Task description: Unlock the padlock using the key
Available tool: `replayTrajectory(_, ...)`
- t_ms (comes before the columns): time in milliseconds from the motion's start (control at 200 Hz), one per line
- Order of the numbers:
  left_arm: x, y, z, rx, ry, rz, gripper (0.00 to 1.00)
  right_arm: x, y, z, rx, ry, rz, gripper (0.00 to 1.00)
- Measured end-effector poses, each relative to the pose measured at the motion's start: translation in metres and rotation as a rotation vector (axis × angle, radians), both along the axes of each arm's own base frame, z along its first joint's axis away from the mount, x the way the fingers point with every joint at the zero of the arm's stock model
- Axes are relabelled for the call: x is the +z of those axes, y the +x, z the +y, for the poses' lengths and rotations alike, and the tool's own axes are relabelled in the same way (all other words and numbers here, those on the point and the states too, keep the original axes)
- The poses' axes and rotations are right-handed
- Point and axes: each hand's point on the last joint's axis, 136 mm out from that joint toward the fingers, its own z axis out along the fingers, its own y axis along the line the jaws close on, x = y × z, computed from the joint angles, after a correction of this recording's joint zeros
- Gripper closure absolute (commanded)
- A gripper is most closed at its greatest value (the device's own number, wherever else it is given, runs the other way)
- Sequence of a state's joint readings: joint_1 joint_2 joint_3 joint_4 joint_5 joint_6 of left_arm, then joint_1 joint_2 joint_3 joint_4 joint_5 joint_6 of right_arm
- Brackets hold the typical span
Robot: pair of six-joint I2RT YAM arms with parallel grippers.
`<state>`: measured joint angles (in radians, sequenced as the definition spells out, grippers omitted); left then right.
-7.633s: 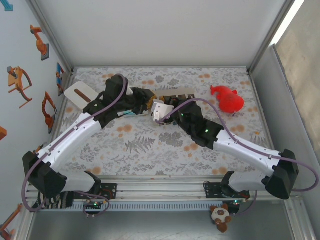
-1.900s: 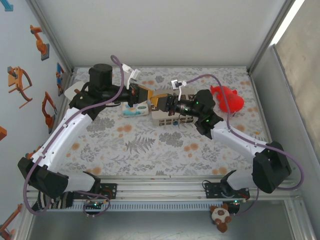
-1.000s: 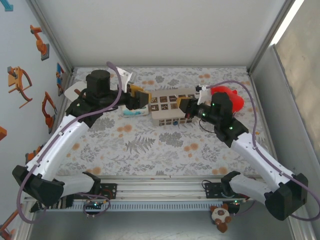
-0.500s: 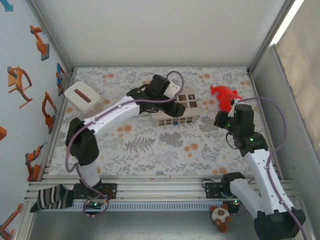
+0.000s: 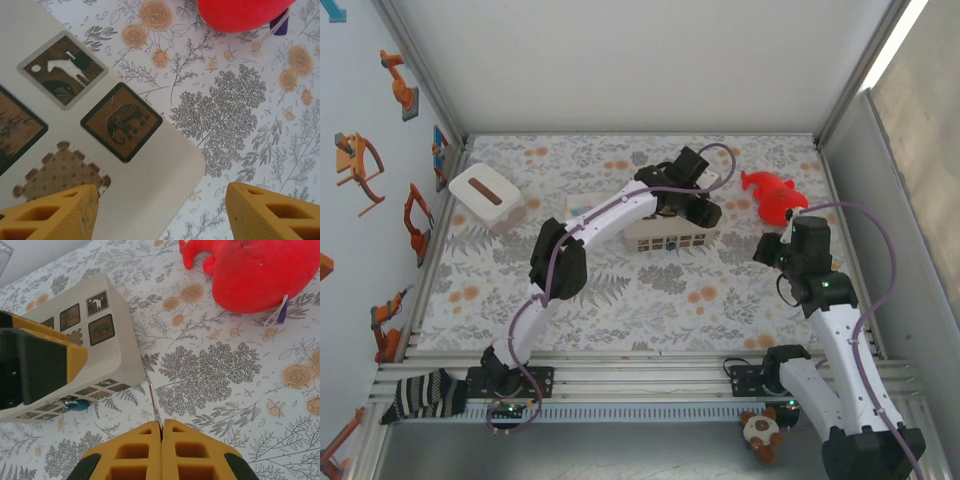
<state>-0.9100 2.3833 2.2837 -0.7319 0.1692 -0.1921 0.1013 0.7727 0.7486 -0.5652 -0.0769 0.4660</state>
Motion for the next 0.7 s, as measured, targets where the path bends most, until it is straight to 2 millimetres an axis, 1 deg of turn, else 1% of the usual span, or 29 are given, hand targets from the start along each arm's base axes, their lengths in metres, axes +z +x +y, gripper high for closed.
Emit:
replayTrajectory(150,-0.009,0.0,-0.015,-0.015,0.008,-0.005,0.32,-0.007,-0.003,-0.003,-0.008,-0.005,0.017,1.0)
replayTrajectory(291,-0.017,-0.005,-0.019,-0.029,0.024,0.01,0.32,-0.006,-0.003,-0.005,-0.01,-0.01,0.01,1.0)
replayTrajectory(351,-0.022,-0.006,-0.019,-0.036,0.034,0.017,0.32,-0.005,-0.003,-0.005,-0.01,-0.01,0.009,1.0)
replayTrajectory(531,-0.024,-0.012,-0.018,-0.077,0.047,0.003,0.33,-0.006,-0.003,-0.006,-0.012,-0.013,0.01,1.0)
replayTrajectory(626,-0.025,-0.023,-0.013,-0.11,0.056,0.008,0.33,-0.008,-0.005,-0.007,-0.014,-0.014,0.021,1.0)
replayTrajectory(696,-0.025,-0.037,-0.005,-0.132,0.068,0.021,0.33,-0.009,-0.006,-0.007,-0.014,-0.014,0.026,1.0)
